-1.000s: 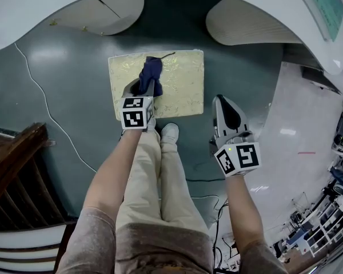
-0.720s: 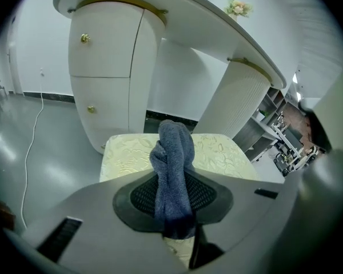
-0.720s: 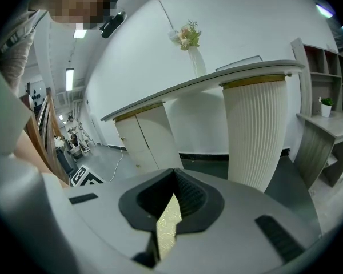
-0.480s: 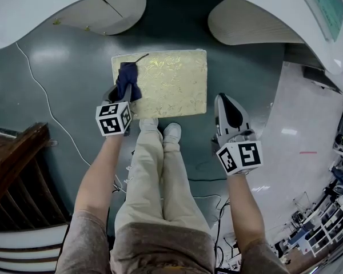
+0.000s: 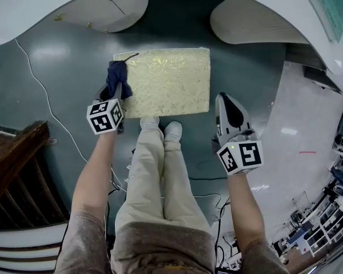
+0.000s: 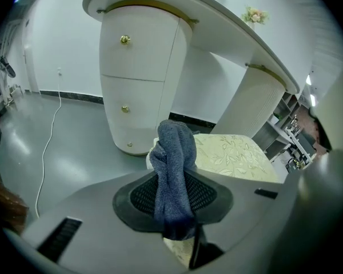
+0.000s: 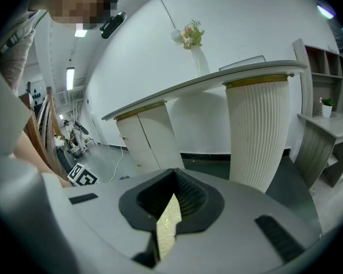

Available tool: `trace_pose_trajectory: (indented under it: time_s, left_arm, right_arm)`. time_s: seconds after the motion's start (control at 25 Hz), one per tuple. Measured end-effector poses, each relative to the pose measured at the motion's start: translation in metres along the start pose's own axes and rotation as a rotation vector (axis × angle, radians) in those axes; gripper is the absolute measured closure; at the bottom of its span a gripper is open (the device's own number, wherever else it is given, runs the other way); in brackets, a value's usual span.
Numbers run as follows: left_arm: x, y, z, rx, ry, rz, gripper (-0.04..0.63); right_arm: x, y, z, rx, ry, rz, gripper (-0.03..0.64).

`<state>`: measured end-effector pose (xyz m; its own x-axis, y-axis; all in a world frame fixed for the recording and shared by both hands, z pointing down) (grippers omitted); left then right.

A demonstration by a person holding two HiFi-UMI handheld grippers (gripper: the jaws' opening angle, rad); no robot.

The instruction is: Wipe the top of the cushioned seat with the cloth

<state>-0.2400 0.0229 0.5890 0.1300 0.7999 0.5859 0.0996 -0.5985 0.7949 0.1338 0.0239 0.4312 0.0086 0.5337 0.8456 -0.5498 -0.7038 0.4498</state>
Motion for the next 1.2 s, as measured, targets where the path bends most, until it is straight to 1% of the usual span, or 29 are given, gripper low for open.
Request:
trace_pose_trajectory:
  time_s: [0.16,0.24,0.32,0.44,0.52,0.6,0.72,0.88,1.04,1.2]
  left_arm:
    - [0.004,0.002,-0.025,-0.087,-0.044,-0.049,0.494]
    - [0.005,0.001,-0.037,-0.116,-0.070,-0.060,0.494]
    - [0.001,-0.003,-0.045,-0.124,-0.086,-0.048,0.494]
    - [-0.012,-0.008,-0.045,-0.105,-0.092,-0.016,0.494]
    - [-0.023,-0.009,-0.039,-0.077,-0.095,0.007,0.494]
    - [-0.034,-0.008,-0.028,-0.031,-0.095,0.027,0.494]
    - [-0.050,-0.004,-0.001,0.045,-0.055,0.047,0.494]
    - [-0.063,0.005,0.043,0.151,-0.001,0.053,0.494]
    - [-0.069,0.020,0.094,0.260,0.046,0.035,0.494]
    - [-0.074,0.036,0.151,0.346,0.099,0.020,0.494]
  right_arm:
    - [0.002,0.000,-0.002,0.005,0.003,-0.005,0.611]
    - [0.003,0.000,-0.004,0.008,0.006,-0.006,0.611]
    - [0.003,0.000,-0.004,0.010,0.008,-0.006,0.611]
    - [0.003,0.000,-0.003,0.019,0.011,-0.006,0.611]
    - [0.004,-0.001,-0.003,0.023,0.010,-0.005,0.611]
    - [0.003,-0.001,-0.004,0.029,0.011,-0.005,0.611]
    - [0.001,-0.001,-0.003,0.032,0.008,0.003,0.611]
    - [-0.001,-0.004,0.000,0.055,0.020,0.004,0.611]
    - [0.002,-0.009,0.003,0.066,0.027,0.009,0.611]
    - [0.004,-0.014,0.007,0.086,0.036,0.011,0.611]
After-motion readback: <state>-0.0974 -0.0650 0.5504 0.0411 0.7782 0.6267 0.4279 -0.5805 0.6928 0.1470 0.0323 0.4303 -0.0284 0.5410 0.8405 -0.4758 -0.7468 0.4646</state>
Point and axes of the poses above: the fingertips, and each gripper's own axes: y forward along the fingers, z to its right, x out of its underside, the point moved 9 cm from there along -y, backward along the fingers, and after that the axes turned 5 degrees about -x, right-handed, at the moved point
